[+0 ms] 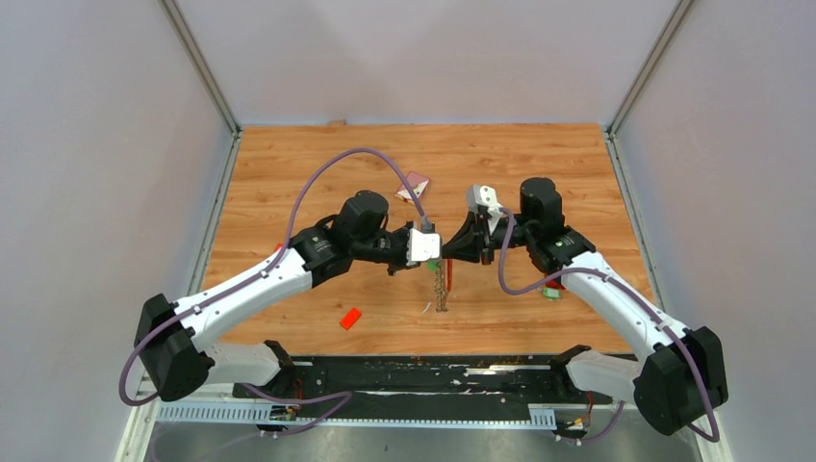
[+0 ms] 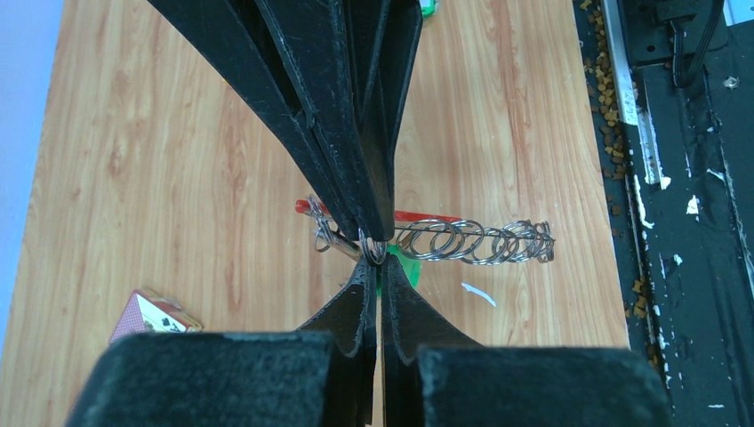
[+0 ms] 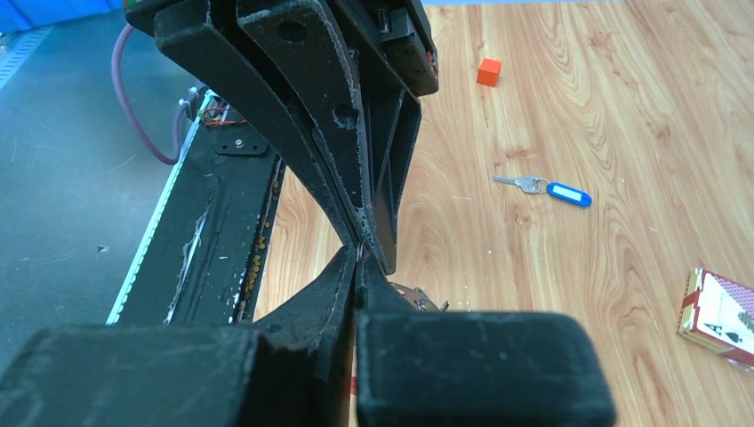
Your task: Put the keys on the keyring
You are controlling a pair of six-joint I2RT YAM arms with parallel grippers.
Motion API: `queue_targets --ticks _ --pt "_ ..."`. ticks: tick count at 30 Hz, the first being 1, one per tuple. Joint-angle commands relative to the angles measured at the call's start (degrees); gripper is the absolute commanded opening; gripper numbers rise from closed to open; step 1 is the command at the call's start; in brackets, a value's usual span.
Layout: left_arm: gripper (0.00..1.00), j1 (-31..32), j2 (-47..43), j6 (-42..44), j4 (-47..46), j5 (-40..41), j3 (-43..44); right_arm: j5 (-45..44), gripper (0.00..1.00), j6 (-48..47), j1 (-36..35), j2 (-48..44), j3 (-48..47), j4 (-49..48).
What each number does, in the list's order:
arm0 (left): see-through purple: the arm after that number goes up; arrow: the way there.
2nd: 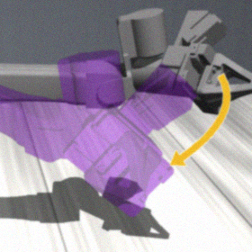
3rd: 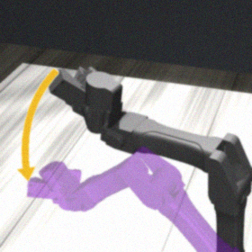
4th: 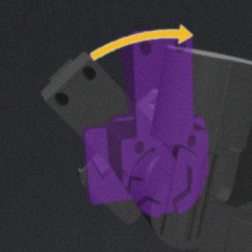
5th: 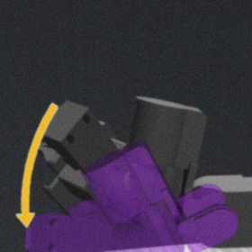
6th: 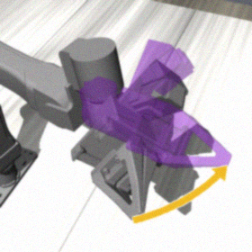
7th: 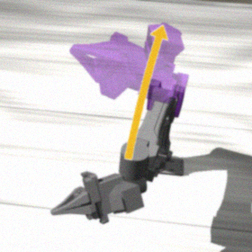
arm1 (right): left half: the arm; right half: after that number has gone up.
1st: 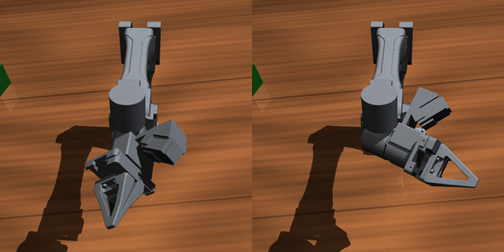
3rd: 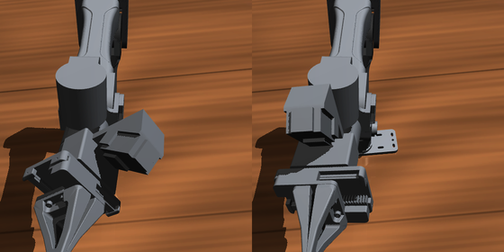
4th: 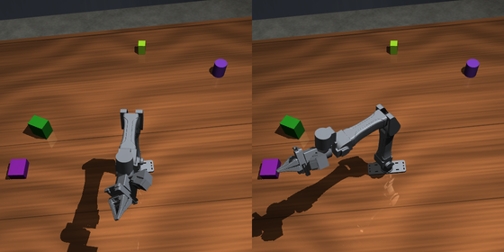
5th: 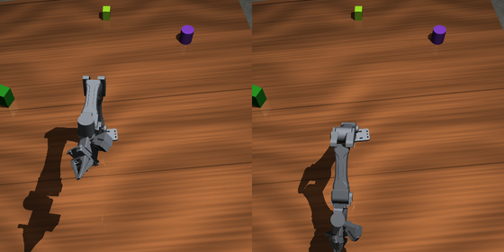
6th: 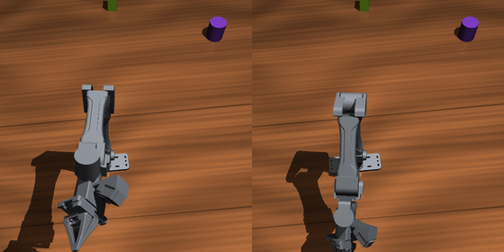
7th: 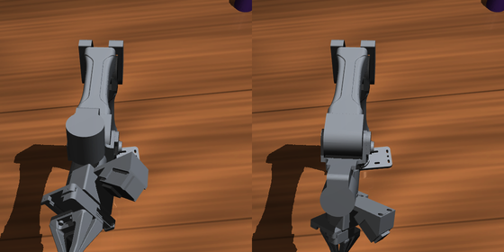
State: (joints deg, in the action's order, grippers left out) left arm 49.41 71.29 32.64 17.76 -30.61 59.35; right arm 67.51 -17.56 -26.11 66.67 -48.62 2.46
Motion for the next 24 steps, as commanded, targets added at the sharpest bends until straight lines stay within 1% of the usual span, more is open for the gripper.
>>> queue_targets --ticks 1,7,11,15,19,24 --pt "0.00 0.7 1.3 -2.4 -1.2 -3.2 1.0 -2.0 0.00 2.0 -0.3 -2.6 -0.2 -8.9" --pt "0.01 0.7 2.0 -4.8 -2.2 -4.2 1.2 -4.4 0.00 3.7 -0.3 -3.0 1.2 -11.4" --pt "0.08 0.8 2.3 -6.0 -3.5 -5.1 0.6 -4.5 0.00 4.9 -0.3 -2.8 1.7 -12.9" --pt "0.15 0.8 2.2 -6.9 -3.8 -4.1 0.8 -4.3 0.00 4.6 -0.3 -2.9 1.9 -13.0" --pt "0.22 0.8 1.0 -6.3 -3.1 -2.0 0.9 -4.2 0.00 1.7 -0.2 -3.3 1.4 -10.3" --pt "0.34 0.8 -1.6 -3.5 -2.2 1.2 0.1 -4.2 0.00 -2.6 -0.2 -3.5 0.7 -6.2"
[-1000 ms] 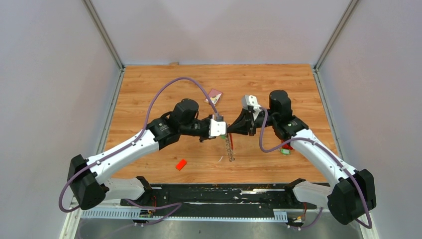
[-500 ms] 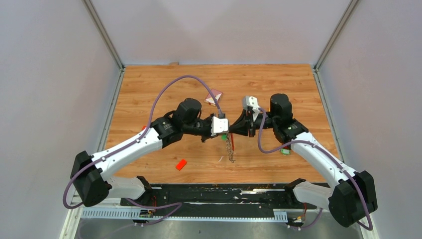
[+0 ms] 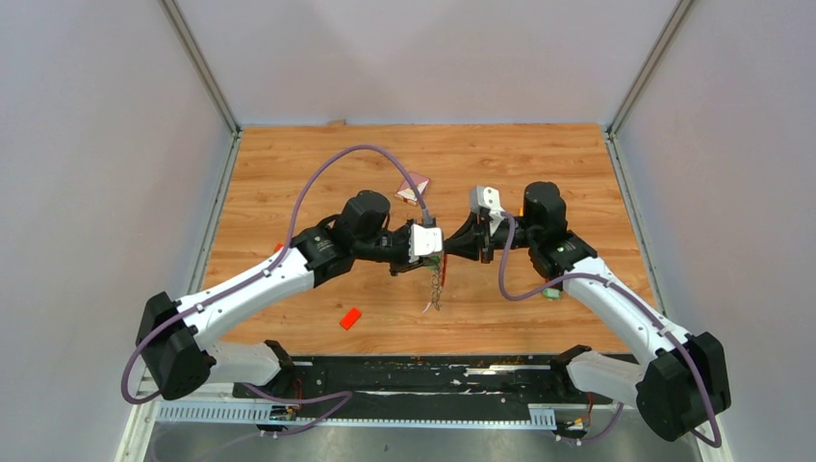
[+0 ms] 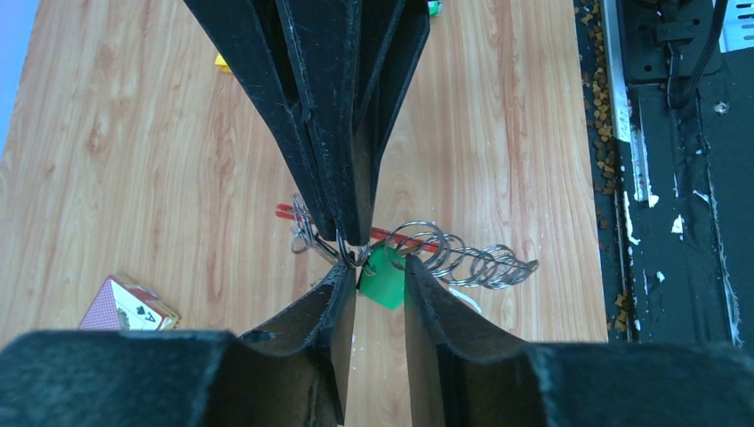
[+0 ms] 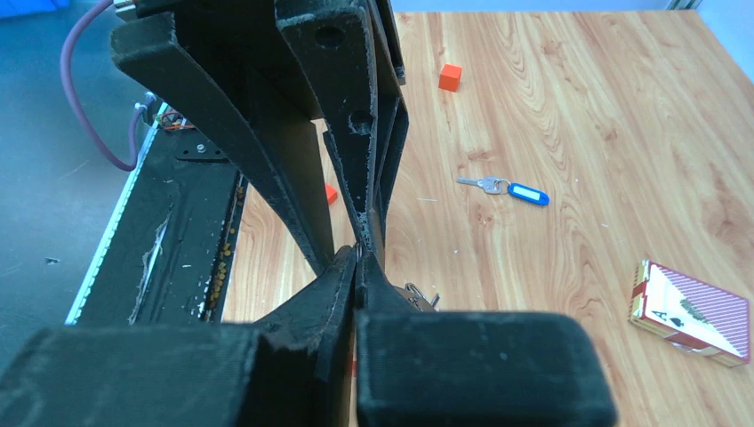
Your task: Put the keys on the keyring
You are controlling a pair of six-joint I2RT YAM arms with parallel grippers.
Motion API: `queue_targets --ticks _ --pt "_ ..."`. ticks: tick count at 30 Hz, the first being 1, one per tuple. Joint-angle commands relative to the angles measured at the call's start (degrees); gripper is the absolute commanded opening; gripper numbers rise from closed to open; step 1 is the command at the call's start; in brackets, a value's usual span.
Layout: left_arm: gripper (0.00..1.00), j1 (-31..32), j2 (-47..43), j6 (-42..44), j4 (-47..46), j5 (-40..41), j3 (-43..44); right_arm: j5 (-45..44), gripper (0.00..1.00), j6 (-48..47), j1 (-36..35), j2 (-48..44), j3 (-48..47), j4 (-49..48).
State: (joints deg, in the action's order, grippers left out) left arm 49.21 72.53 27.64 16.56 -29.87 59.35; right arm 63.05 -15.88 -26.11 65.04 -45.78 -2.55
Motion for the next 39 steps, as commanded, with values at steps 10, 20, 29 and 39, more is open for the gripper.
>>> queue_targets --ticks 10,20,29,39 --pt "0.37 0.9 -5.7 3.8 0.4 3.0 0.9 1.4 0.00 -8.1 -0.2 -0.9 -2.9 2.1" --pt "0.35 0.9 -2.2 3.0 -0.4 2.8 1.6 3.0 0.00 -7.3 -0.2 -1.3 -3.0 1.8" --pt "0.33 0.8 -0.1 1.5 0.3 -0.1 3.6 3.1 0.00 -7.2 -0.2 -1.3 -2.8 1.7" --pt "0.27 0.9 -0.8 1.0 0.4 -1.1 3.6 2.9 0.00 -7.5 -0.1 -1.1 -3.0 2.1"
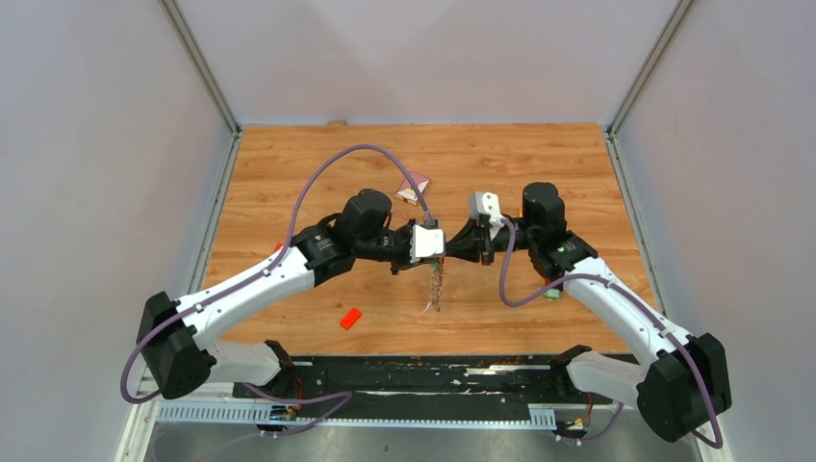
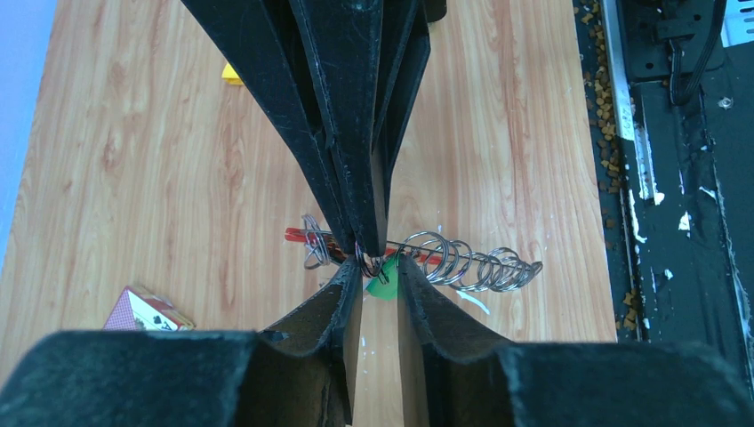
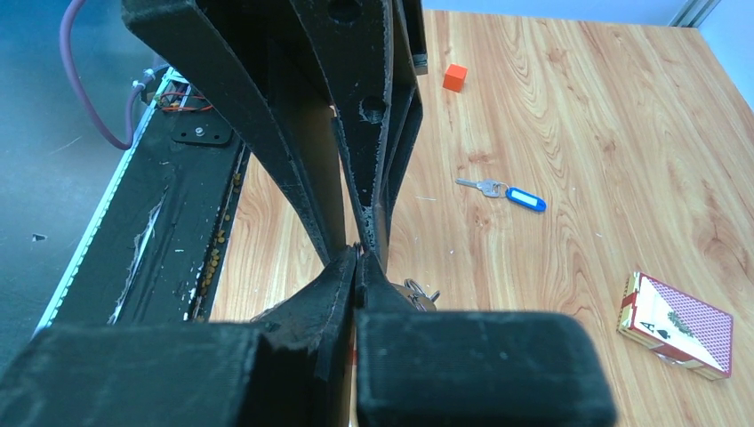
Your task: Put the keys on the keyring
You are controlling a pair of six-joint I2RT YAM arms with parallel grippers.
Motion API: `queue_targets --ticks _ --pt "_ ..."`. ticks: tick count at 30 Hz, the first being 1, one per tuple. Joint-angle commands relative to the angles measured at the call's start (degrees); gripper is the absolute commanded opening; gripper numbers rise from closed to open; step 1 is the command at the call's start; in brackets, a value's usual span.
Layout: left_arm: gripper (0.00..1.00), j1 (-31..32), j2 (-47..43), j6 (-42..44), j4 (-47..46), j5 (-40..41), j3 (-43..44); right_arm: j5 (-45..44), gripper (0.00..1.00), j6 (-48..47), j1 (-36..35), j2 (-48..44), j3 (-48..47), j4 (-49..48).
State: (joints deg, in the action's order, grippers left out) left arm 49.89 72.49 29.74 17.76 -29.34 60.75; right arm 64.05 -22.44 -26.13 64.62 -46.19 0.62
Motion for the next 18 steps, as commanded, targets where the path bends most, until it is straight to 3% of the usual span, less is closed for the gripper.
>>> queue_targets --ticks 1,14,18 --pt "0.26 0.2 -0.7 -1.1 -0.8 -1.7 2.2 1.9 0.00 -0.9 -0.1 -0.6 -2.5 -1.1" --pt "0.01 0.2 0.1 -1.5 -0.9 -1.4 2.6 1.6 0.00 -1.6 -0.1 -0.6 -2.4 -0.9" --pt "0.00 0.2 -0.6 -1.2 -0.4 -0.1 2.6 0.5 0.00 -2.9 0.1 -0.5 -2.8 1.6"
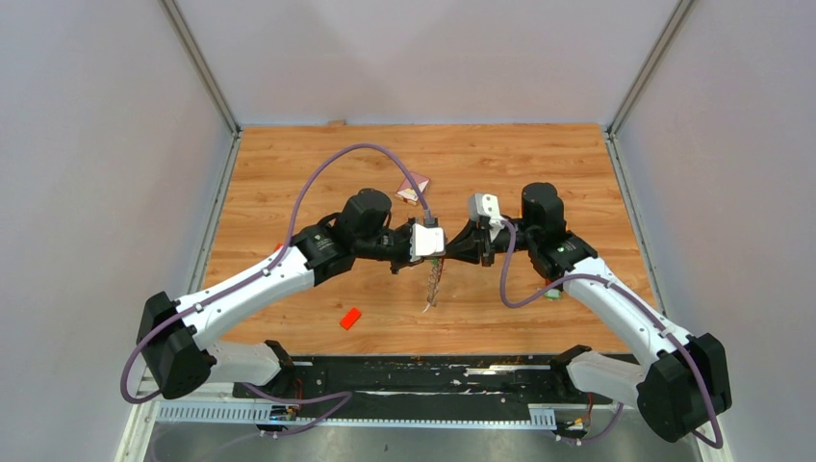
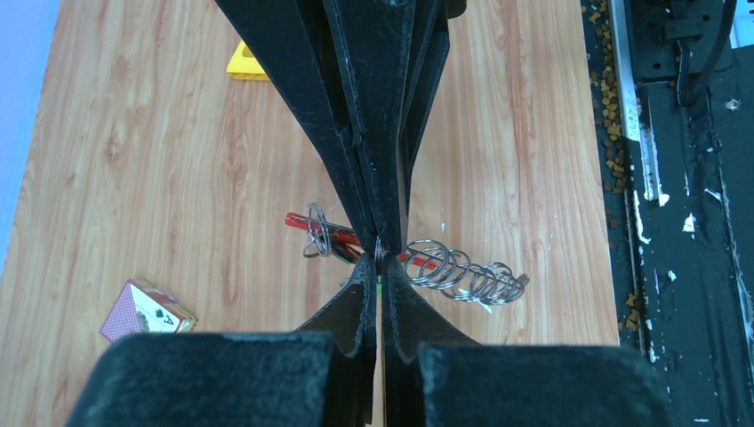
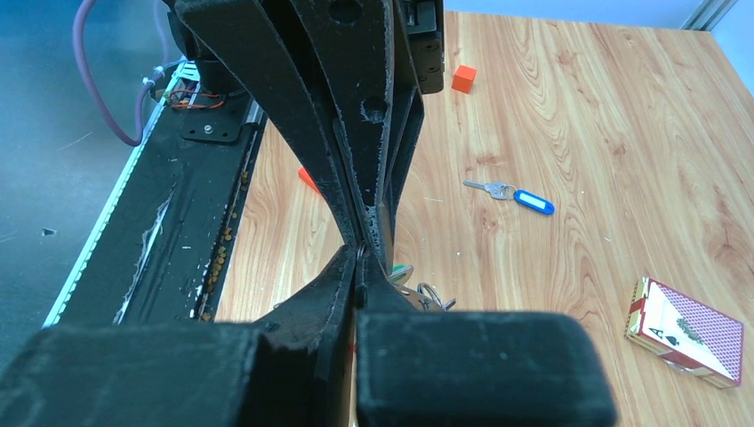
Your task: Put the keys on the keyring
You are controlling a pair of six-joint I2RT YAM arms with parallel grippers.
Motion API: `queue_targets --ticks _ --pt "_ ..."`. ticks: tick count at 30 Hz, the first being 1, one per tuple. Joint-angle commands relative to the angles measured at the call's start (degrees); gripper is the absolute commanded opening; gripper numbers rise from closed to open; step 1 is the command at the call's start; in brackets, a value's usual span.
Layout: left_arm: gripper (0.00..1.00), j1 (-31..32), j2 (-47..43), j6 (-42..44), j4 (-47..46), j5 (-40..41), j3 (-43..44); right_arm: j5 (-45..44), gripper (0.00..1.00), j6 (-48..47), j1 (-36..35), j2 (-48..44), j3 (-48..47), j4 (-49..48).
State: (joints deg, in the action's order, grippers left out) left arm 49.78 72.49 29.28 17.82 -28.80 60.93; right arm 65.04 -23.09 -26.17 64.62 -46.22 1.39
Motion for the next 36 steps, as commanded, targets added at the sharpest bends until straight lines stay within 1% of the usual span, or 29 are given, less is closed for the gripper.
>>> queue_targets --ticks 1,3,5,8,13,18,21,23,29,33,36 --pt "0.00 0.3 -0.8 -0.3 0.2 -0.3 2.5 -0.8 0.00 -2.6 0.3 -0.5 -2.9 1.3" --pt "0.00 0.3 -1.2 0.8 2.2 1.2 3.0 -1.8 0.01 -3.6 0.8 -0.3 -3.4 2.8" --pt "0.00 0.3 -1.0 1.6 5.4 3.8 4.8 -3.1 0.04 -5.1 0.9 -0.2 -3.9 4.6" --pt "0.00 0.3 0.6 2.9 12.3 6.8 9.0 -3.8 0.12 -5.6 0.9 0.5 -4.0 5.1" --pt "0.00 0.8 4.1 3.8 22.4 12.0 15.6 -3.2 0.31 -5.5 0.9 1.5 -4.4 5.5" --pt "0.00 2.4 5.9 3.8 28.5 17.5 19.0 -3.5 0.41 -4.1 0.9 0.9 -4.1 4.3" --pt "0.00 4.0 7.1 2.9 31.6 20.8 21.3 -2.7 0.45 -2.1 0.9 0.9 -3.9 2.8" --pt "0.00 4.5 8.3 1.8 33.4 21.7 23.5 -2.3 0.47 -0.9 0.9 0.9 -3.4 1.6" --pt "0.00 5.0 10.1 -0.7 37.3 22.6 27.9 -1.6 0.48 2.7 0.9 1.7 -1.5 -3.5" --pt "0.00 5.2 12.4 -0.8 42.8 25.8 32.4 -2.1 0.46 3.6 1.0 2.1 -1.2 -4.5" --pt "0.00 5.3 13.7 0.3 46.6 28.2 33.6 -2.6 0.46 3.5 1.2 2.0 -1.0 -4.6"
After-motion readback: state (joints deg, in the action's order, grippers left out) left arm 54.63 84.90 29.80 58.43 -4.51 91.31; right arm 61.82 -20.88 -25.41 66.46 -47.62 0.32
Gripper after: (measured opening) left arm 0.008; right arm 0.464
